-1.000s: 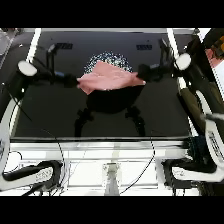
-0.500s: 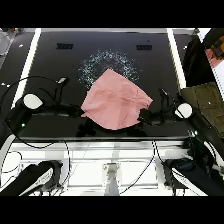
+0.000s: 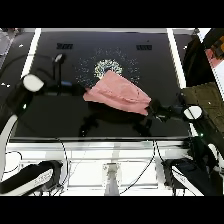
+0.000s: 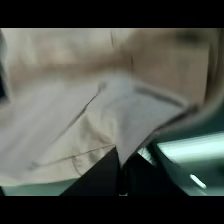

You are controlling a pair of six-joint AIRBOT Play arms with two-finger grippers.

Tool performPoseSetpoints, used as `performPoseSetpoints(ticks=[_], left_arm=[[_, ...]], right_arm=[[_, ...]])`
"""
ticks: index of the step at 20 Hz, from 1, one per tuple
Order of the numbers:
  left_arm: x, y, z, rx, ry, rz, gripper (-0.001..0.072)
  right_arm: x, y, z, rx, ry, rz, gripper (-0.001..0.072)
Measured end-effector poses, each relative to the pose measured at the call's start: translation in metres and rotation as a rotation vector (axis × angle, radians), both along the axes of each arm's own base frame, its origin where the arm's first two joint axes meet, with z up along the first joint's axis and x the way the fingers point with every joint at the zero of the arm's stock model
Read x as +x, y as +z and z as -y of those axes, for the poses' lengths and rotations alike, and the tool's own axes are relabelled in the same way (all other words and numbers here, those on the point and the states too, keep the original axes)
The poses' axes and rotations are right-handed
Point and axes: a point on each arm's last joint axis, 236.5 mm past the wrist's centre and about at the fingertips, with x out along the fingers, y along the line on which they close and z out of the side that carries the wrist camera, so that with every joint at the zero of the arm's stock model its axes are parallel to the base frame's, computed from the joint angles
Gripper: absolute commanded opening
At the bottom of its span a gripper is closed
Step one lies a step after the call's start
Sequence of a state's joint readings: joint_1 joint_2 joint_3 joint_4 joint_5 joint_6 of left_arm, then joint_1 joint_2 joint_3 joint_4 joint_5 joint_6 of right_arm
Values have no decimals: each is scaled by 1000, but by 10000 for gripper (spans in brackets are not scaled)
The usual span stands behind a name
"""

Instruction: Fold the clothes and pants, and hang the long-sleeved shirts on hangers.

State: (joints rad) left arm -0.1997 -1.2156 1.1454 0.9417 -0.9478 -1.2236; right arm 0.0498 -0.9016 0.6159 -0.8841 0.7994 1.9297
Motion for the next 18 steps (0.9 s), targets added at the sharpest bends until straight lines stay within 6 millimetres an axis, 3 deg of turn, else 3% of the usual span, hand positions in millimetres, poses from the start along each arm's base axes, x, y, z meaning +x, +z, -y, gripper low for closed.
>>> performPoseSetpoints(ticks=[3,8,9,10,11,12,15,18], left_arm=[[50,0,20,-12,-6,25,6],[117,-26,78,-42,-10,96,8],[133,-30,88,-51,16,140,90],[148,-32,96,-61,48,190,360],[164,-31,102,-73,87,248,621],[176,-29,105,-83,123,300,652],[199,-14,108,-110,203,421,652],[206,16,100,-137,241,491,652]], right_arm=[[37,-1,20,36,-128,29,13],[104,-12,41,64,-280,65,17],[119,-12,45,61,-311,90,35],[135,-10,49,59,-344,120,216],[151,-6,53,53,-379,159,463],[167,-2,58,46,-411,198,549],[203,16,74,22,-478,303,548],[217,24,100,-29,-479,331,547]])
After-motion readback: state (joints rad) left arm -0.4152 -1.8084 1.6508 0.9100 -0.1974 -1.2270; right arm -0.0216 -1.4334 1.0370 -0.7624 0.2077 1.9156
